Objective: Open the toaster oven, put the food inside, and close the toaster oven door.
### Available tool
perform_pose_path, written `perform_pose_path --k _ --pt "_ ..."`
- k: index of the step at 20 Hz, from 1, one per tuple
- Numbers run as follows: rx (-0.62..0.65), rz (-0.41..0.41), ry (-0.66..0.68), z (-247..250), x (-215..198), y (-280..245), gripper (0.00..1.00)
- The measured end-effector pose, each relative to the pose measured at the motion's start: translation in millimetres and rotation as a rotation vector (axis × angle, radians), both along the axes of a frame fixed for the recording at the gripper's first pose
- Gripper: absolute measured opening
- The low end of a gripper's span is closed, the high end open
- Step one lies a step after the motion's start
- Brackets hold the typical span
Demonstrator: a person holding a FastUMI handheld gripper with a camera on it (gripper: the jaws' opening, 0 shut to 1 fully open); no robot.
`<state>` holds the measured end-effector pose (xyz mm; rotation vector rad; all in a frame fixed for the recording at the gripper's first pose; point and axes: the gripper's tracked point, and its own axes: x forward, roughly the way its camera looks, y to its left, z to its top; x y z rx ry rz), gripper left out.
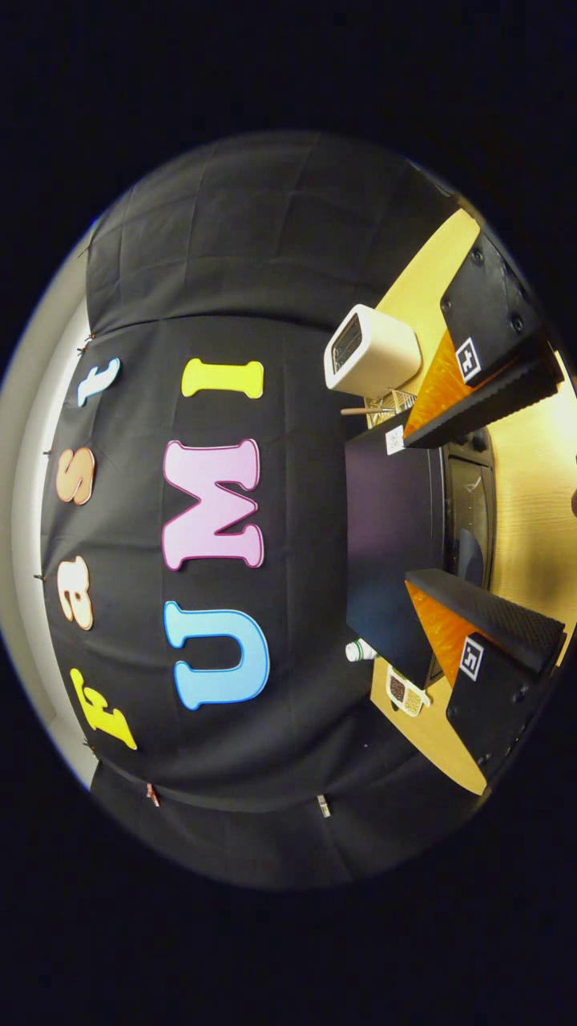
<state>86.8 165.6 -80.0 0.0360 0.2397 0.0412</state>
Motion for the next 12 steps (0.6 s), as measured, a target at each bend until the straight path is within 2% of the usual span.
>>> perform_pose_path --k 5,12 --pt "-0.045 0.037 0.041 -32.1 17.7 38.7 0.99" --pt "-0.068 0.021 0.093 -68.8 37.7 55.5 0.98"
